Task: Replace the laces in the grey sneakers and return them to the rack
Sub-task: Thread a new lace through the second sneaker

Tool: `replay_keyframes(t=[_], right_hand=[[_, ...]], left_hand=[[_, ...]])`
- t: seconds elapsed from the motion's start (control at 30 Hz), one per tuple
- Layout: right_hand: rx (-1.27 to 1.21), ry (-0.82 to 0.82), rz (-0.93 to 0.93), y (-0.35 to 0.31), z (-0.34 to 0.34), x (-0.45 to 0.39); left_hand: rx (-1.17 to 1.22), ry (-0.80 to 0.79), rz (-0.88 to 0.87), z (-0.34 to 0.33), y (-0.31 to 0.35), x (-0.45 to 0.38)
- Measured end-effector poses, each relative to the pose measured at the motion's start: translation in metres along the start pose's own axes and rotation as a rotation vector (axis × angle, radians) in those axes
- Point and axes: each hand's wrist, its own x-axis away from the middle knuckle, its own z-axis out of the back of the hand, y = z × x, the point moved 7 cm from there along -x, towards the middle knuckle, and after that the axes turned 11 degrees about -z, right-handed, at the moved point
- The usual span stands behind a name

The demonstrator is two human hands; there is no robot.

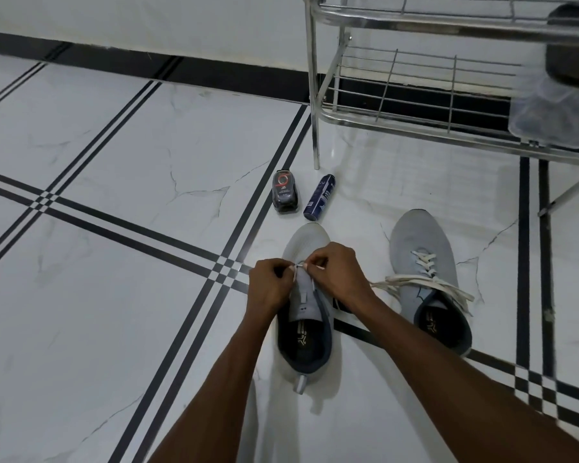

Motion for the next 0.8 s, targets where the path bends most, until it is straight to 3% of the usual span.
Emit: replay_keyframes(t=[0.3, 0.43, 0.63, 0.8], right_hand=[[0.184, 0.03, 0.04, 0.0, -0.011, 0.0], [0.146, 0.037, 0.01, 0.004, -0.009, -0.002], [0.074, 0.005, -0.119, 0.013, -0.012, -0.004], [0.08, -0.03, -0.132, 0.013, -0.013, -0.005]], left_hand=[[0.074, 0.012, -0.007, -0.004, -0.004, 0.0], [0.057, -0.035, -0.055, -0.006, 0.002, -0.002], [0.273, -0.029, 0.118, -0.013, -0.017, -0.002], [0.207, 0.021, 0.102, -0.012, -0.013, -0.009]])
